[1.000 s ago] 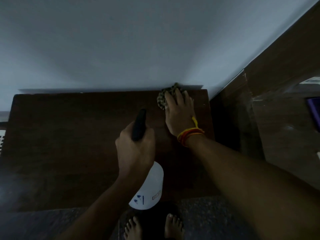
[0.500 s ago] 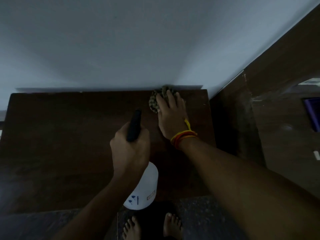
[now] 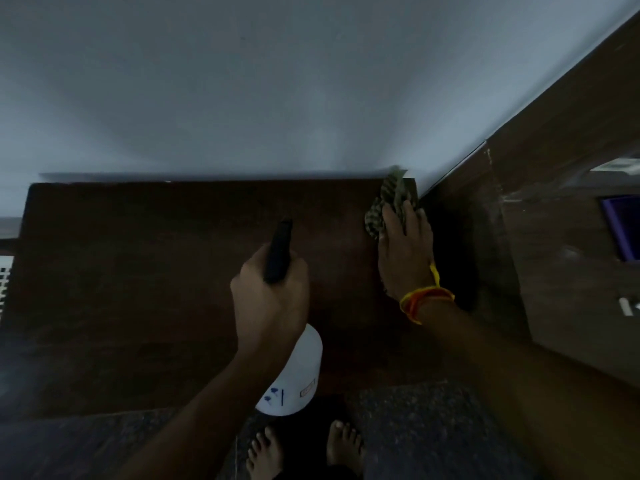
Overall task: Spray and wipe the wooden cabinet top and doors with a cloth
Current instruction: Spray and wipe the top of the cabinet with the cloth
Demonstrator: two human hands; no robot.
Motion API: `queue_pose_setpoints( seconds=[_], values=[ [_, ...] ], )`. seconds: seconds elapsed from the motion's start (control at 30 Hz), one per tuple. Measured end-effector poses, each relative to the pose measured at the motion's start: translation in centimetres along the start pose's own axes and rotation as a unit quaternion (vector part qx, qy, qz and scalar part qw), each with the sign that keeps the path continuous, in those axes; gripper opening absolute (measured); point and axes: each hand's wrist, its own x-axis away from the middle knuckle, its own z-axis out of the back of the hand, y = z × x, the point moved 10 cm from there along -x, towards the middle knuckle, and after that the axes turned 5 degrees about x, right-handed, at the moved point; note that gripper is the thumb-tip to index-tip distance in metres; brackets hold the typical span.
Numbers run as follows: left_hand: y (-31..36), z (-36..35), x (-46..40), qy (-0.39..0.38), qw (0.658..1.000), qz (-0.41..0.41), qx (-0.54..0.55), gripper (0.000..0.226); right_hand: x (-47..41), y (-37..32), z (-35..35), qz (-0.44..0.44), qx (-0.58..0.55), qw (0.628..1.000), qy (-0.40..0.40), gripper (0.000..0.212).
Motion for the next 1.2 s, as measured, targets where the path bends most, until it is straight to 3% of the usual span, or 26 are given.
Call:
queue_pose_setpoints(
  seconds=[0.27, 0.77, 0.9, 1.0, 1.2],
  values=[
    [-0.9, -0.3, 1.8, 0.001, 1.000, 0.003, -0.008, 0.009, 1.4, 0.2, -0.3, 0.007, 0.003, 1.000, 0.011, 0.047],
    [-3.5, 0.8, 7.8, -0.001, 1.000, -0.010, -0.003, 0.010, 13.7, 1.6, -0.8, -0.006, 0.020, 1.000, 0.017, 0.050],
    [-5.6, 2.9, 8.6, 0.010, 1.000, -0.009, -0.008, 0.016, 14.7, 1.3, -1.0, -0.046, 0.017, 0.999, 0.014, 0.050],
    [-6.8, 4.7, 9.0, 0.007, 1.000, -0.006, -0.014, 0.019, 16.1, -1.0, -1.2, -0.065, -0.001, 0.998, 0.006, 0.049],
    [-7.4, 9.4, 9.7, 0.022, 1.000, -0.015, -0.014, 0.020, 19.4, -10.7, -3.2, 0.000, -0.005, 1.000, -0.011, 0.052]
  ],
)
